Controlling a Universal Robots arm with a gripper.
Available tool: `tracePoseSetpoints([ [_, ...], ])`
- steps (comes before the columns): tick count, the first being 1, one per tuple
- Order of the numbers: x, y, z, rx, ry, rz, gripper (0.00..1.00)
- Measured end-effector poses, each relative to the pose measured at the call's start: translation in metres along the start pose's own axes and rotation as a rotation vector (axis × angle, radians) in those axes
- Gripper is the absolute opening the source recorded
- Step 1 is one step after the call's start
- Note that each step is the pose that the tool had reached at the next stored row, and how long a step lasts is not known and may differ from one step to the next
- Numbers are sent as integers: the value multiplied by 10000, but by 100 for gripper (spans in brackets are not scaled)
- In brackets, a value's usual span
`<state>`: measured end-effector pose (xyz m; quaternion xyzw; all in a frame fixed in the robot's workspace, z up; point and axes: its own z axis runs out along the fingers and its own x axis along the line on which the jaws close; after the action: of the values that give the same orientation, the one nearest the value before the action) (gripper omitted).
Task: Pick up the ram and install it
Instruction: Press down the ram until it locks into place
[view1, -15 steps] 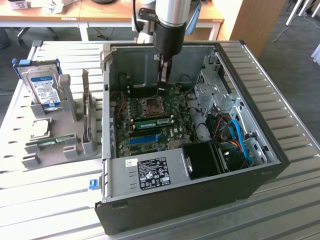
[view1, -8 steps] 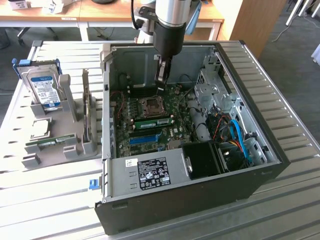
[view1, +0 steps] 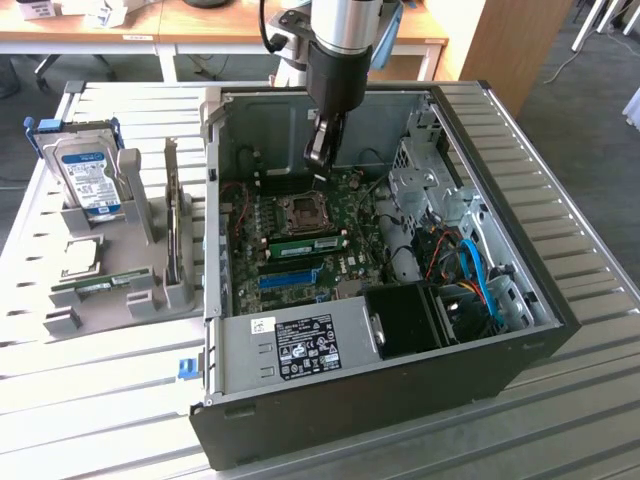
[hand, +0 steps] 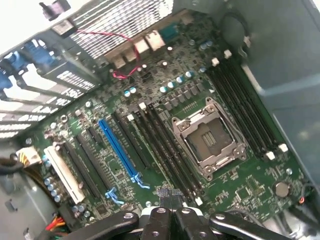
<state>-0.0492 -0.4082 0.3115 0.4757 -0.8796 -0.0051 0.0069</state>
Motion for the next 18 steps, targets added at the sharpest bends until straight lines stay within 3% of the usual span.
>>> tracePoseSetpoints([
  [18, 0, 0, 8, -23, -47, 3033, 11],
])
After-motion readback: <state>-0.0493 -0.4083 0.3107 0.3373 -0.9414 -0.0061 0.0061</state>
